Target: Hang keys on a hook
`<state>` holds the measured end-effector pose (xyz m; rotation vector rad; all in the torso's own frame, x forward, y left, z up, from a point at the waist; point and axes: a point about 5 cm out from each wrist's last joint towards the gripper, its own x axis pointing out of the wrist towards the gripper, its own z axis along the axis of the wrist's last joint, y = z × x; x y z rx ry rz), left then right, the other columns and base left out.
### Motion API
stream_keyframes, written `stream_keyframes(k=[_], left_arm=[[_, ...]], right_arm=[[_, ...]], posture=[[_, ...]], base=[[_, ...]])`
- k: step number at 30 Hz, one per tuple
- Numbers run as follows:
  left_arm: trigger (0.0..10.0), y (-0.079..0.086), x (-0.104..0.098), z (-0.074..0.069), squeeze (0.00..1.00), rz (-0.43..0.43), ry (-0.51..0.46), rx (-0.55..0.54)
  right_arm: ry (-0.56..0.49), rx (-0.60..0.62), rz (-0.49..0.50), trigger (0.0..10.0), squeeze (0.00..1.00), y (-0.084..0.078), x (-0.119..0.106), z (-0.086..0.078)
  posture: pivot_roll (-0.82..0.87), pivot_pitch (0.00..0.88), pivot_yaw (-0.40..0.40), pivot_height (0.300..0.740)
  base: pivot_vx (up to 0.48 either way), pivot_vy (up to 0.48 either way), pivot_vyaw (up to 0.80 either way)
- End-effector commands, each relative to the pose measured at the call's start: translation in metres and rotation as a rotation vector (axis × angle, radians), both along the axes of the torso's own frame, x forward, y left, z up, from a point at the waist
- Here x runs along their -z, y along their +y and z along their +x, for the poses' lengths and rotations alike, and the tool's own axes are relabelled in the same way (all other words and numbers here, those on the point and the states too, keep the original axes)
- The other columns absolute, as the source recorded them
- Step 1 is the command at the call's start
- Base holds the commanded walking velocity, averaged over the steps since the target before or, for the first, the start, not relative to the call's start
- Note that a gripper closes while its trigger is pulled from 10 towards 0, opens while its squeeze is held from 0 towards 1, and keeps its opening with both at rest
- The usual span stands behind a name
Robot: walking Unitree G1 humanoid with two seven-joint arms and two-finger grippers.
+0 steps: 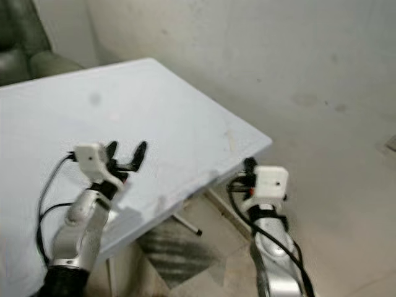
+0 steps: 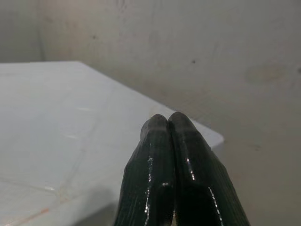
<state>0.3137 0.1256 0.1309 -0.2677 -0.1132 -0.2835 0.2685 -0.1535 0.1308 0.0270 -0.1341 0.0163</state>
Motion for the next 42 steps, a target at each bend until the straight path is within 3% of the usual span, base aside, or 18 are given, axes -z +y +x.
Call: stream_keyframes(k=[1,18,42], left_arm=[[10.0,0.0072,-0.0014,0.0010,0.00,0.011,0.004,-0.030],[10.0,0.0066,0.0048,0.0037,0.00,0.052,0.084,-0.070],[10.0,0.0031,0.0038,0.0016,0.00,0.108,0.063,-0.034]], right_arm=[[-0.011,-0.011,0.010,10.0,0.00,0.0032,-0.0034,0.0002],[-0.008,-0.012,0.011,10.0,0.00,0.0040,-0.0031,-0.0005],[-0.016,0.007,0.004,10.0,0.00,0.0007,-0.0042,0.0008]], posture=[[-0.02,0.027,-0.079,0.740],[-0.02,0.031,-0.080,0.740],[-0.03,0.016,-0.067,0.740]], base=[[0.000,0.000,-0.79],[0.000,0.000,-0.79],[0.000,0.000,-0.79]])
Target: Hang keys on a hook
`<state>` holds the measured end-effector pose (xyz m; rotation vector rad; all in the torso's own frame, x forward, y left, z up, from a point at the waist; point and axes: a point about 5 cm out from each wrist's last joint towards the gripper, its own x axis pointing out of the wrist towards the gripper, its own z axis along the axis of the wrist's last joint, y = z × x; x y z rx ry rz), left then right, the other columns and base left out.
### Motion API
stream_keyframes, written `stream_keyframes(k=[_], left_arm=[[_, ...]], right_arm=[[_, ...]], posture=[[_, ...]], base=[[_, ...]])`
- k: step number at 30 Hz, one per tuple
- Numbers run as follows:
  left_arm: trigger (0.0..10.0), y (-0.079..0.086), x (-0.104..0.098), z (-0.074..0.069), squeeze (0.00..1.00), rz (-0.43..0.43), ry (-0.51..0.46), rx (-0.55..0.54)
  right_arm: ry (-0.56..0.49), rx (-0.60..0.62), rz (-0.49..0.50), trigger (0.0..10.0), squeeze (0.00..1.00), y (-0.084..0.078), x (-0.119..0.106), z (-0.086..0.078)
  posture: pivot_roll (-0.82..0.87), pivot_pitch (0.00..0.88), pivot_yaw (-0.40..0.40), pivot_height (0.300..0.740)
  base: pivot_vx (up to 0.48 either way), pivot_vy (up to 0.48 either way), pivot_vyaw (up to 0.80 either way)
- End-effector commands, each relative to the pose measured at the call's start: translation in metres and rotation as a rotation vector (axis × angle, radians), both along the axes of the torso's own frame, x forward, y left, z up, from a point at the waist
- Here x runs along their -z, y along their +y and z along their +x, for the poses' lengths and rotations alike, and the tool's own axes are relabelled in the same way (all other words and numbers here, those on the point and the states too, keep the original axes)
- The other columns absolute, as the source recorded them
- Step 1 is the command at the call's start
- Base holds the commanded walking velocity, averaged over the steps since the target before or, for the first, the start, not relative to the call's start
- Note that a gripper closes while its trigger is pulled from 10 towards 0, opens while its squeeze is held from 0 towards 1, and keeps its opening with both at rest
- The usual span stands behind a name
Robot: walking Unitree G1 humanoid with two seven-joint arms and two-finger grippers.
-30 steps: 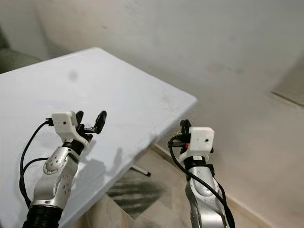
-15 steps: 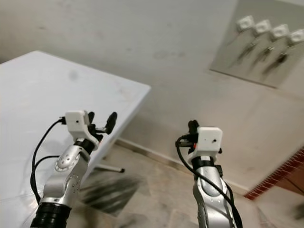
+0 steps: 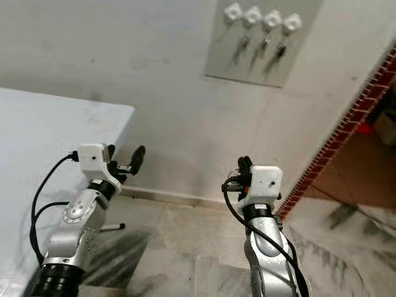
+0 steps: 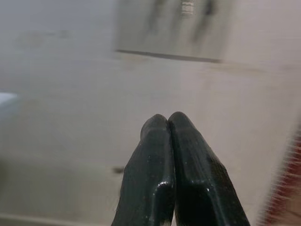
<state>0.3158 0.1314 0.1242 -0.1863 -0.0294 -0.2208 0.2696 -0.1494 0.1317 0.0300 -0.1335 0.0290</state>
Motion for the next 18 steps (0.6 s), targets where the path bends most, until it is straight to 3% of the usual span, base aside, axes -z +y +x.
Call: stream_keyframes(k=[1,3,18], left_arm=[[10.0,-0.0024,-0.0028,-0.0006,0.00,0.018,-0.016,0.025],[10.0,-0.0009,-0.0022,-0.0008,0.00,0.027,-0.017,0.024],[10.0,0.0039,-0.0028,0.0019,0.00,0.047,-0.012,0.021]], right_arm=[[-0.017,0.022,0.000,10.0,0.00,-0.0038,-0.0031,-0.0004],[-0.024,0.033,0.005,10.0,0.00,-0.0061,-0.0025,-0.0011],[-0.048,0.039,0.026,10.0,0.00,-0.0053,-0.0019,-0.0016]], posture=[[-0.03,0.015,-0.066,0.740],[-0.03,0.014,-0.062,0.740],[-0.02,0.000,-0.026,0.740]], base=[[0.000,0.000,-0.79],[0.000,0.000,-0.63],[0.000,0.000,0.00]])
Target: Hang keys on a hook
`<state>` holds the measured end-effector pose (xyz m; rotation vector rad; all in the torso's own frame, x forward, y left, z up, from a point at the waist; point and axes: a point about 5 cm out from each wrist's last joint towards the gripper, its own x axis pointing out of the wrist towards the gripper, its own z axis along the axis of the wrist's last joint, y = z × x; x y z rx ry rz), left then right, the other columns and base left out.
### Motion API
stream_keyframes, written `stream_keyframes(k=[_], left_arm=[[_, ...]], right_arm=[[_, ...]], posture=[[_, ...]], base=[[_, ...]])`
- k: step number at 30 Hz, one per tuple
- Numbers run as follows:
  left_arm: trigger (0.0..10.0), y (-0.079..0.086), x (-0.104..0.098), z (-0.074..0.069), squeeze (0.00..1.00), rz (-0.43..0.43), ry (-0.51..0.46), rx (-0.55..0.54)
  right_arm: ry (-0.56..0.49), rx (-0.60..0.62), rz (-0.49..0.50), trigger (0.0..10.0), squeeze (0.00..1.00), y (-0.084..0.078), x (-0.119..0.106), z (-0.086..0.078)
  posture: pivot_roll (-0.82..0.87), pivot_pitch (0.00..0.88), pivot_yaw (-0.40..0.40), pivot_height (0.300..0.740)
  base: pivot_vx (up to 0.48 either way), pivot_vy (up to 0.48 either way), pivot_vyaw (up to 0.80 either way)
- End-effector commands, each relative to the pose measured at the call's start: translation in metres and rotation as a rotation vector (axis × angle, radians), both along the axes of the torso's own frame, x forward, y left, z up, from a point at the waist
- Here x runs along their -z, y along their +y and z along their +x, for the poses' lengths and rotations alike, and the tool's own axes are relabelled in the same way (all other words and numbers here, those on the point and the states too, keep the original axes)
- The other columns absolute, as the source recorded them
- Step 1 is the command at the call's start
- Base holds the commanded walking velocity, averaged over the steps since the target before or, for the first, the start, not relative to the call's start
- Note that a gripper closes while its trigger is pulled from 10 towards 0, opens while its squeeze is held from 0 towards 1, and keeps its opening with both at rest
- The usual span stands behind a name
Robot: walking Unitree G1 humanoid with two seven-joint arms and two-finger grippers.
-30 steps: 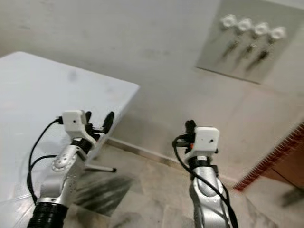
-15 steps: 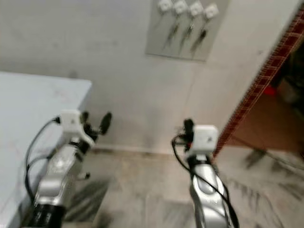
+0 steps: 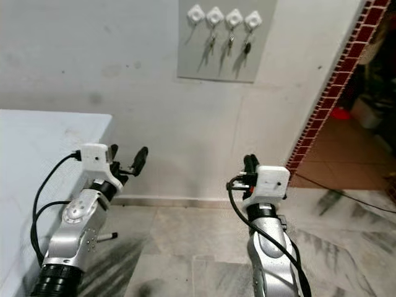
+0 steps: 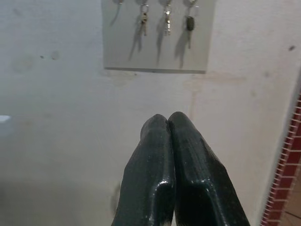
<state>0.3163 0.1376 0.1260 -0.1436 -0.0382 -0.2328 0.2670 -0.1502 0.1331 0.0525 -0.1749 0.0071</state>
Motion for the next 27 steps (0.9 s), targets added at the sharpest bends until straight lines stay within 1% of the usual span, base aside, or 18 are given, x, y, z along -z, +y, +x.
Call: stream_keyframes(k=[1,8,15,19,27], left_arm=[[10.0,-0.003,-0.001,0.001,0.00,0.002,0.006,0.010],[10.0,-0.001,-0.006,0.001,0.00,0.011,-0.010,0.025],[10.0,0.002,-0.008,0.002,0.00,0.013,-0.001,0.032],[10.0,0.000,-0.010,0.003,0.00,-0.013,-0.009,0.037],[10.0,0.002,-0.015,0.003,0.00,-0.037,-0.026,0.025]], right_arm=[[-0.012,0.020,0.002,10.0,0.00,-0.005,-0.001,0.001],[-0.048,0.055,-0.010,10.0,0.00,-0.016,-0.008,0.002],[-0.050,0.065,-0.011,10.0,0.00,-0.018,-0.006,0.000],[-0.059,0.061,-0.011,10.0,0.00,-0.019,-0.008,0.000],[-0.091,0.044,-0.013,10.0,0.00,-0.018,-0.014,0.001]], posture=[[-0.02,0.000,-0.025,0.740],[-0.02,0.007,-0.012,0.740],[-0.02,0.011,-0.006,0.740],[-0.02,0.011,-0.007,0.740],[-0.02,0.013,-0.020,0.740]], base=[[0.000,0.000,0.00],[0.000,0.000,0.00],[0.000,0.000,0.00],[0.000,0.000,0.00],[0.360,0.000,0.00]])
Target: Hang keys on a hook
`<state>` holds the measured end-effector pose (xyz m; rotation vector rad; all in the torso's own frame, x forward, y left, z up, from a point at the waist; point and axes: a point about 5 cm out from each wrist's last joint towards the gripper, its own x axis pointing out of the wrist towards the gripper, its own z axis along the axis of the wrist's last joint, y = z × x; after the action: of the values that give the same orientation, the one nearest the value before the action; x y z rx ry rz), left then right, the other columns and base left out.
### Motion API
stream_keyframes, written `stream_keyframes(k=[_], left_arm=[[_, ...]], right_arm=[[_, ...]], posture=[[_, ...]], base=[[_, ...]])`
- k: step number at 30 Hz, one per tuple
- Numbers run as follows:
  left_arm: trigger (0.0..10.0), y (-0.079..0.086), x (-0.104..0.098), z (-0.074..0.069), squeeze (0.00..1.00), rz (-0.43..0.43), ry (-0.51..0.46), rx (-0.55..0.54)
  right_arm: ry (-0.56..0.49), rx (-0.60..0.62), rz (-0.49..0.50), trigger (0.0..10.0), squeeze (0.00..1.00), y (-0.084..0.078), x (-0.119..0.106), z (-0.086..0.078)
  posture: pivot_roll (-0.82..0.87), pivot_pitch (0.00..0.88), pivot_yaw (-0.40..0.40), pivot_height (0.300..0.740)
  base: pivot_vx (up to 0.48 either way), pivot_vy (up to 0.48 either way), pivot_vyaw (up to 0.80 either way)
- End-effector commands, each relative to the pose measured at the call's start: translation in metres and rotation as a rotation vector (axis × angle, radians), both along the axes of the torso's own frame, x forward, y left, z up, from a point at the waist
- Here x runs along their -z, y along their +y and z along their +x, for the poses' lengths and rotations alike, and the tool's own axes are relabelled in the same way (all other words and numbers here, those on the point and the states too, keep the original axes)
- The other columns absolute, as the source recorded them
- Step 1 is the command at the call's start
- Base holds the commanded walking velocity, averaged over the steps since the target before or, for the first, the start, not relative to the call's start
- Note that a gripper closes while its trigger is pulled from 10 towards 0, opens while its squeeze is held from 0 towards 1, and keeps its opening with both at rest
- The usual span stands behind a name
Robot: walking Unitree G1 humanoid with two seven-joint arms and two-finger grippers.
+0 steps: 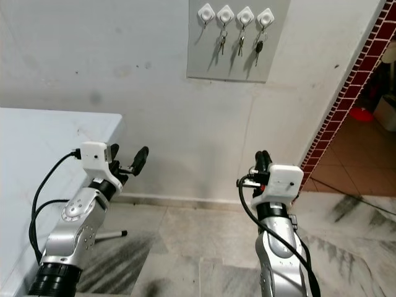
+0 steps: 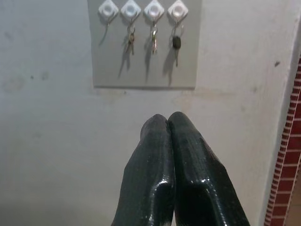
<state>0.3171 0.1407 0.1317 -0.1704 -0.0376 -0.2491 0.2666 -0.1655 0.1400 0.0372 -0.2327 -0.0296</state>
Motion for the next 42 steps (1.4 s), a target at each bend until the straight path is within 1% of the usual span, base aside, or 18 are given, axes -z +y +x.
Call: stream_keyframes(k=[1,42], left_arm=[[10.0,-0.0013,-0.0090,0.0020,0.00,-0.011,-0.029,0.008],[10.0,-0.0078,-0.0063,0.0001,0.00,-0.040,-0.015,0.008]], right_arm=[[-0.034,0.005,-0.001,10.0,0.00,-0.0023,-0.0076,0.0014],[-0.034,-0.049,-0.028,10.0,0.00,0.0005,-0.0079,0.0020]], posture=[[-0.02,0.013,-0.020,0.740],[-0.02,0.000,-0.052,0.740]], base=[[0.446,0.000,0.00],[0.430,0.000,0.00]])
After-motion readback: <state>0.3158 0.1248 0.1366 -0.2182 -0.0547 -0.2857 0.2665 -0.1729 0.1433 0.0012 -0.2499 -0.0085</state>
